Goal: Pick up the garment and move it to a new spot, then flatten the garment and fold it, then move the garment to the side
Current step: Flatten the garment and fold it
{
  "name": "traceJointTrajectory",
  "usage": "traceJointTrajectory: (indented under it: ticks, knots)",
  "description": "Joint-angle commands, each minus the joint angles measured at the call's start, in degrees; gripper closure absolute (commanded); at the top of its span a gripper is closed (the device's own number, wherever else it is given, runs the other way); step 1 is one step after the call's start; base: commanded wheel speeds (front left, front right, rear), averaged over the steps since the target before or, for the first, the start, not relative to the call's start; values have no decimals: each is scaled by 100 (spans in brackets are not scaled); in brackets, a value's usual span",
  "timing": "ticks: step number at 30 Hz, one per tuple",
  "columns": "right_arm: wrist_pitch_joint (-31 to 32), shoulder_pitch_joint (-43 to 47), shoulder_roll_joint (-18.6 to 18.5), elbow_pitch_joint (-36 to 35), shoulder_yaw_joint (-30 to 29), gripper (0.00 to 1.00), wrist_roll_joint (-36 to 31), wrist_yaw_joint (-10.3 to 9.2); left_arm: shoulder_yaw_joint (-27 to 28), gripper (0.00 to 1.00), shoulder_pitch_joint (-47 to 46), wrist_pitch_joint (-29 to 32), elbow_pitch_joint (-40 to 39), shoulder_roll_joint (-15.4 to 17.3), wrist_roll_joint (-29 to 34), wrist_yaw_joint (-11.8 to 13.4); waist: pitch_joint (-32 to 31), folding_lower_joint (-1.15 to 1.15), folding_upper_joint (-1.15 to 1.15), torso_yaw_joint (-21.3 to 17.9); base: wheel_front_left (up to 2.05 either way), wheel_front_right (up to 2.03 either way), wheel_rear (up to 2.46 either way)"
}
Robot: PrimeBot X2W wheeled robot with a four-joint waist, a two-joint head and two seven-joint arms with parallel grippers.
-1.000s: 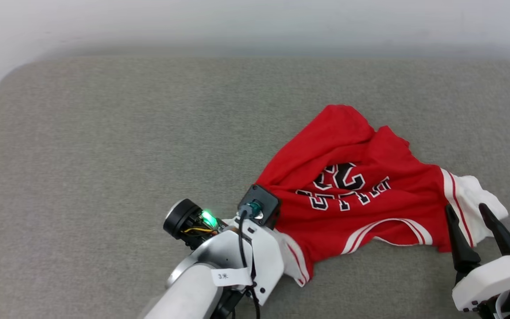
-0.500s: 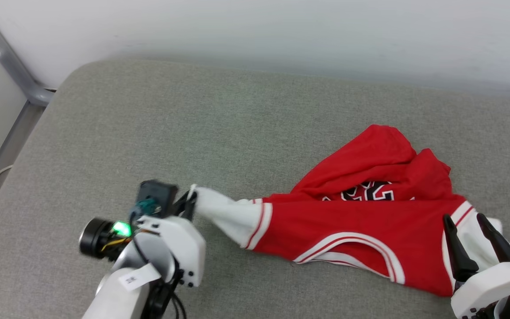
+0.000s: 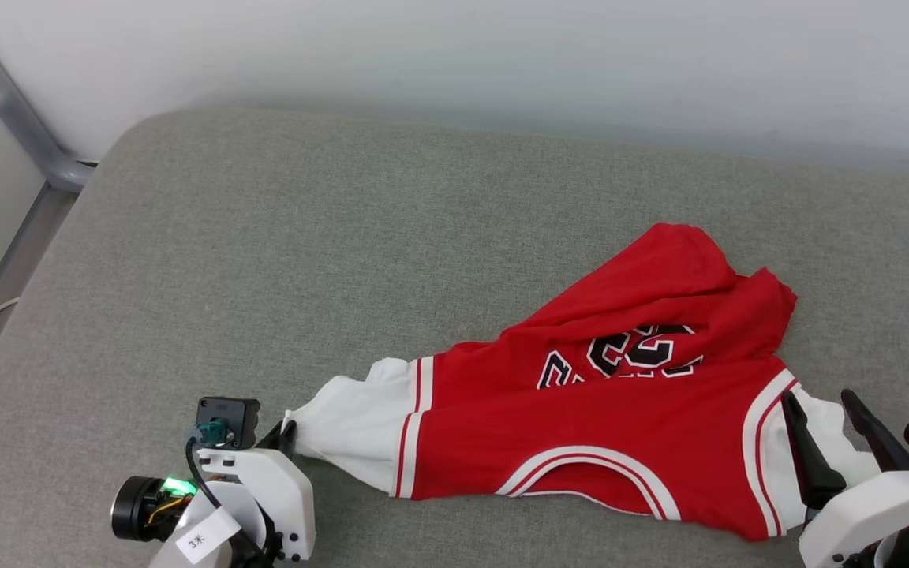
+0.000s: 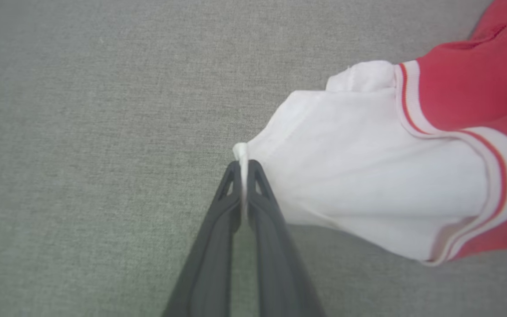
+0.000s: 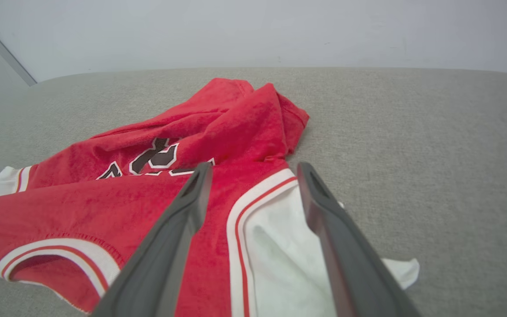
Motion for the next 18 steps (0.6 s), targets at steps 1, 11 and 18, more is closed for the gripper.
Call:
traceJointTrajectory:
  ticks: [1,11,18]
  knots:
    - [-27,62,-37,39,0,0,23,-6,43,0,-91,-123,192,47,77,116,-26,0,0,-2,0,0,0]
    - [-124,94,-14,154,-52,0,100,-6,113,0,-326,-1020,449,88,407,604,-235,0,0,39,0,0,0]
    - [-150,200,-79,79,-133,0,141,-5,58,0,-202,-2299,-285,40,530,407,-373,0,0,19,0,0,0]
